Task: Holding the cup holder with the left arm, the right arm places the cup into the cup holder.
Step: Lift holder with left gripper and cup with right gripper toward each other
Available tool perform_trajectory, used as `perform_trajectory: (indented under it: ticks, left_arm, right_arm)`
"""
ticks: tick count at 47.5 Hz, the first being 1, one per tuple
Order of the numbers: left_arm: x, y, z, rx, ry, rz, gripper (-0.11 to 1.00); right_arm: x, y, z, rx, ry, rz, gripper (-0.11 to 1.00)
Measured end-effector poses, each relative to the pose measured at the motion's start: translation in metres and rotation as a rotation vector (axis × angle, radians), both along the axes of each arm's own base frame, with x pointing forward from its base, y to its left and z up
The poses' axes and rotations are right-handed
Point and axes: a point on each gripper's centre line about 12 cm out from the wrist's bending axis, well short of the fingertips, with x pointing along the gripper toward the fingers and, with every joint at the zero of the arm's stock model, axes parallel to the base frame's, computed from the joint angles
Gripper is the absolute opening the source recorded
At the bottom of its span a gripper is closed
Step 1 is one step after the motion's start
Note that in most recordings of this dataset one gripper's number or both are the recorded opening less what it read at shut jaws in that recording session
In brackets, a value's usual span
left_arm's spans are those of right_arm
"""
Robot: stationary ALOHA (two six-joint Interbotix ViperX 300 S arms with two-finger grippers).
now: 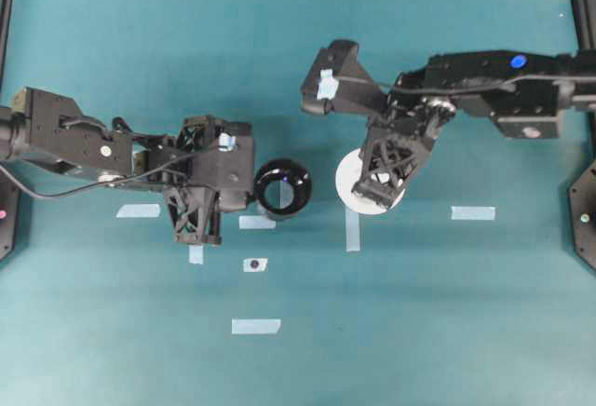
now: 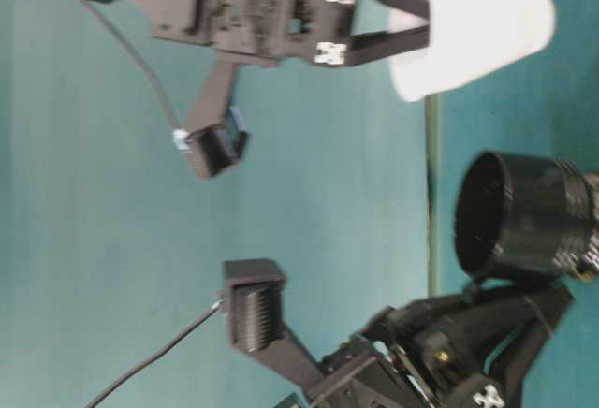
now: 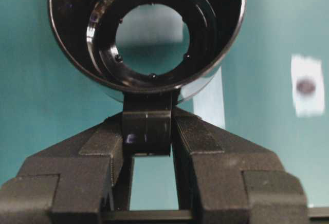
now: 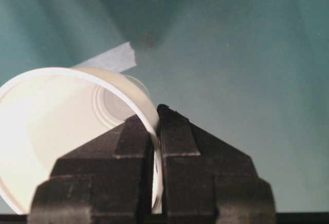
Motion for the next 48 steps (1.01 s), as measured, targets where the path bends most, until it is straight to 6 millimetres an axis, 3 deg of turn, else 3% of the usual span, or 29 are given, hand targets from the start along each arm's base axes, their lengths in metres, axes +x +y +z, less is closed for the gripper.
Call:
perform_trajectory:
  ticks: [31,48]
  left_arm:
    - [0.019,0.001,0.024,0.013,-0.234,-0.001,0.25]
    - [0.024,0.003,0.030,0.021,-0.278,-0.003,0.25]
  right_arm:
    - [0.005,-0.002,0.088,-0.031,-0.179,0.003,0.04]
    - [0.014,0.006,0.096,-0.046,-0.260,0.023,0.04]
